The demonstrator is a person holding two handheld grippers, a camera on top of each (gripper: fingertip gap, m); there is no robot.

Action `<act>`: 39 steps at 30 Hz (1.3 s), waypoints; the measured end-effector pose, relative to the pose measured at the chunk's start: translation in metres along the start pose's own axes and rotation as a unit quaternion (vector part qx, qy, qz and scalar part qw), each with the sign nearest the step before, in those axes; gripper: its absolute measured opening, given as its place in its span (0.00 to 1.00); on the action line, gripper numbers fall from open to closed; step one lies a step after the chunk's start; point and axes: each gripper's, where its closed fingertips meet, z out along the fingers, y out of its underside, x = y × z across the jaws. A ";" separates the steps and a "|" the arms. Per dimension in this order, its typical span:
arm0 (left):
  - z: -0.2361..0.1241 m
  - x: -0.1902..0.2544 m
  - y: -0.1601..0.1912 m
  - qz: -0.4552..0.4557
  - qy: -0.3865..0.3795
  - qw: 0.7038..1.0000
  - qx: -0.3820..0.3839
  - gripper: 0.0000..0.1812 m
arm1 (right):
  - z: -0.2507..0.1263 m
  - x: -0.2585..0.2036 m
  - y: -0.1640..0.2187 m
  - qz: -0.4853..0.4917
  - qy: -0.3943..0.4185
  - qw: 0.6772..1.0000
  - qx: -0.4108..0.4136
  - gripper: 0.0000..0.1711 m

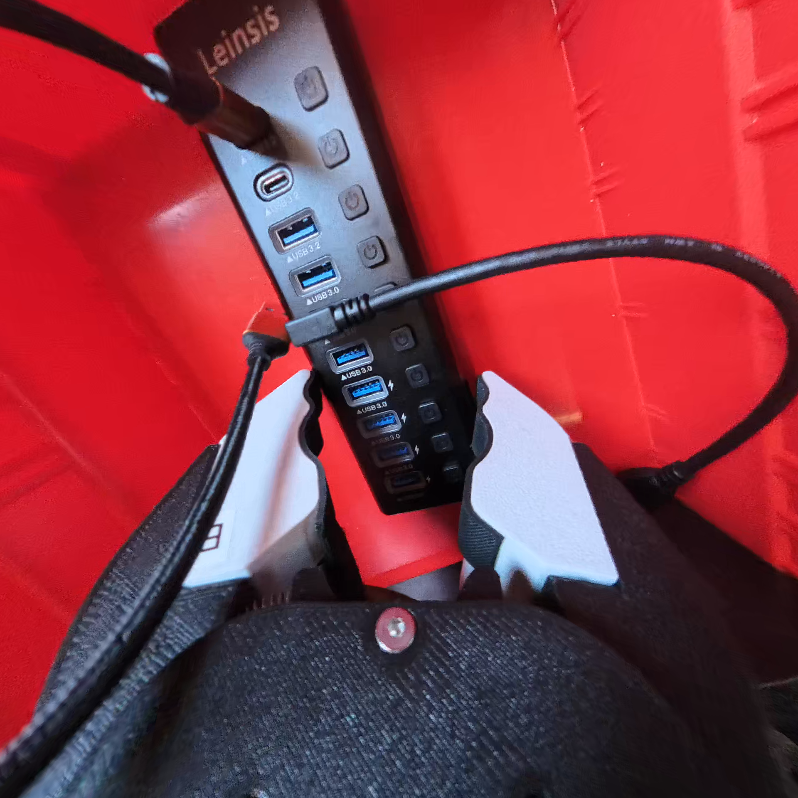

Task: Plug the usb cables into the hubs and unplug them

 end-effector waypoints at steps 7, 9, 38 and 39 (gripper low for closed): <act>-0.042 -0.020 -0.010 0.043 -0.116 0.989 0.085 0.35 | 0.000 0.000 -0.006 -0.008 -0.001 1.000 0.006 0.41; -0.066 -0.024 -0.016 0.051 -0.152 0.979 0.129 0.35 | 0.000 -0.004 -0.003 -0.009 -0.005 1.000 0.000 0.40; -0.270 0.321 -0.175 0.409 -0.366 0.565 0.617 0.35 | -0.100 -0.153 0.207 -0.006 -0.343 0.813 -0.470 0.49; -0.267 0.332 -0.172 0.416 -0.344 0.556 0.632 0.35 | -0.107 -0.161 0.213 0.058 -0.336 0.805 -0.485 0.50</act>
